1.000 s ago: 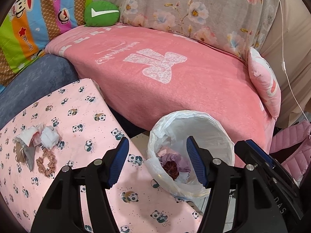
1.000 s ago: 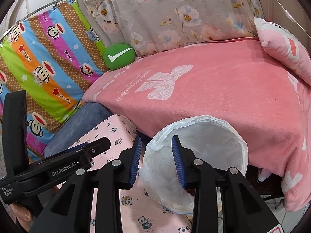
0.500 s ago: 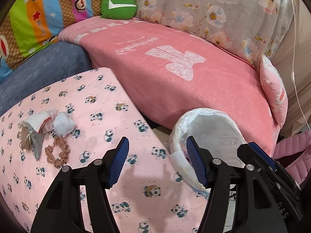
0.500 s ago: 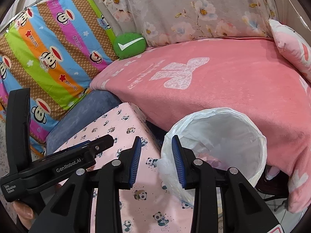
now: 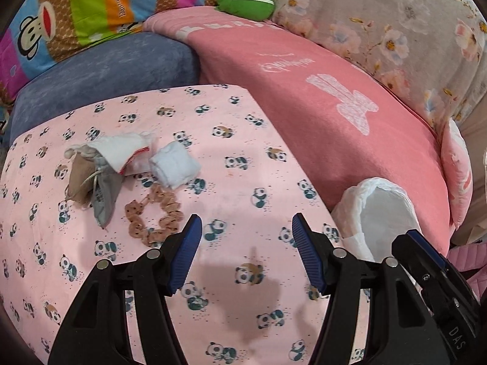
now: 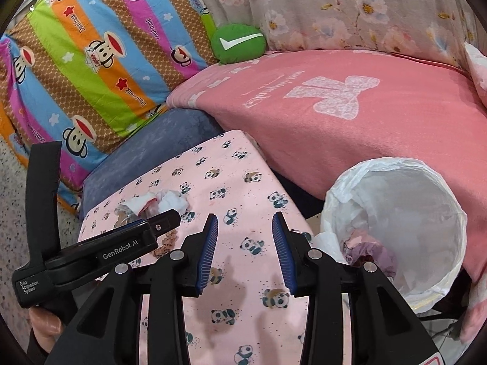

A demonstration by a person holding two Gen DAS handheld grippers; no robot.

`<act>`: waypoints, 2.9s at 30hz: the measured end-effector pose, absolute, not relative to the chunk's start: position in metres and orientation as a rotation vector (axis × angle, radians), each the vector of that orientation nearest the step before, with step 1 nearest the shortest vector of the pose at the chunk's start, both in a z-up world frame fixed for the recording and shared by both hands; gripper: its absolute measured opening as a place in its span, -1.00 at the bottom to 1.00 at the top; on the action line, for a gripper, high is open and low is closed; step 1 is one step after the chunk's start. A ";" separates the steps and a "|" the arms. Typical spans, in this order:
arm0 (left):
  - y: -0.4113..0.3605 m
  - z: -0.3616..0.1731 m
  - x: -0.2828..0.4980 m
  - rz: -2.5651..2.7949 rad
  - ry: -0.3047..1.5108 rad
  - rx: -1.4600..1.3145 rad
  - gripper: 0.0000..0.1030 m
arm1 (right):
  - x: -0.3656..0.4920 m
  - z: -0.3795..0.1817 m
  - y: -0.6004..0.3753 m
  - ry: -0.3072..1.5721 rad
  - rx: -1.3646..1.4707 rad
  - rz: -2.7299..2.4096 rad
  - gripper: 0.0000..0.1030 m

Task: Collect trash
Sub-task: 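Move both open tools back to the cloth pile, then grasp the tan sock with the left tool while the right tool grasps the beige scrunchie, then carry both items over the white bin and open both tools to drop them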

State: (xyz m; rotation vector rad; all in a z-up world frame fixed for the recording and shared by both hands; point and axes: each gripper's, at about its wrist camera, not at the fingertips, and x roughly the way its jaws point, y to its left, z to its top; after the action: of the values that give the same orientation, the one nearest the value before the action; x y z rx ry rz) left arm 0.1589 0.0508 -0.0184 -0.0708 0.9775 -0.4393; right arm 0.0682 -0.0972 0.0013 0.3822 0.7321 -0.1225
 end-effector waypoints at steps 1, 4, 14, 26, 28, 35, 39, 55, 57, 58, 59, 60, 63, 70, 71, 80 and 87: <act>0.060 -0.021 0.162 -0.424 0.981 -0.080 0.14 | 0.072 0.000 -0.092 0.739 0.378 -0.115 -0.25; 0.086 -0.028 0.171 -0.375 0.989 -0.105 0.15 | 0.087 -0.006 -0.073 0.763 0.363 -0.089 -0.25; 0.179 -0.052 0.213 -0.212 1.016 -0.201 0.15 | 0.141 -0.041 -0.012 0.861 0.328 -0.014 -0.25; 0.212 -0.080 0.259 -0.204 1.046 -0.230 0.14 | 0.204 -0.090 0.037 0.973 0.272 0.029 -0.25; 0.210 -0.083 0.264 -0.216 1.050 -0.232 0.13 | 0.209 -0.095 0.040 0.984 0.270 0.030 -0.25; 0.206 -0.099 0.270 -0.260 1.089 -0.260 -0.11 | 0.222 -0.119 0.049 1.040 0.259 0.033 -0.25; 0.206 -0.101 0.268 -0.270 1.096 -0.281 -0.45 | 0.221 -0.124 0.050 1.038 0.239 0.030 -0.34; 0.198 -0.060 0.228 -0.262 1.034 -0.275 -0.61 | 0.187 -0.088 0.038 0.956 0.308 0.055 -0.72; 0.192 -0.052 0.222 -0.272 1.021 -0.265 -0.61 | 0.180 -0.077 0.034 0.931 0.318 0.054 -0.72; 0.188 -0.048 0.219 -0.279 1.013 -0.259 -0.61 | 0.176 -0.071 0.032 0.916 0.322 0.052 -0.72; 0.183 -0.043 0.215 -0.287 1.005 -0.254 -0.61 | 0.173 -0.066 0.030 0.905 0.326 0.051 -0.72; 0.178 -0.038 0.212 -0.296 0.998 -0.248 -0.61 | 0.168 -0.060 0.026 0.890 0.330 0.049 -0.72; 0.160 -0.024 0.202 -0.328 0.974 -0.219 -0.61 | 0.155 -0.042 0.015 0.849 0.341 0.041 -0.72; 0.113 0.002 0.180 -0.410 0.926 -0.144 -0.61 | 0.121 -0.005 -0.020 0.754 0.381 0.002 -0.72; 0.106 0.005 0.176 -0.422 0.920 -0.133 -0.61 | 0.117 -0.002 -0.025 0.744 0.384 -0.004 -0.72; 0.037 0.022 0.147 -0.530 0.888 -0.038 -0.61 | 0.073 0.025 -0.088 0.653 0.441 -0.095 -0.72; -0.021 0.026 0.126 -0.625 0.887 0.037 -0.61 | 0.035 0.028 -0.147 0.610 0.496 -0.198 -0.71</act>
State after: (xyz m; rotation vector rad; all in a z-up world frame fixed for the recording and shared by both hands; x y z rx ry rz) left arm 0.1259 -0.0211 0.0257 0.0375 0.8866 -0.6248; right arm 0.0354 -0.1471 0.0282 0.4965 0.6098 -0.1981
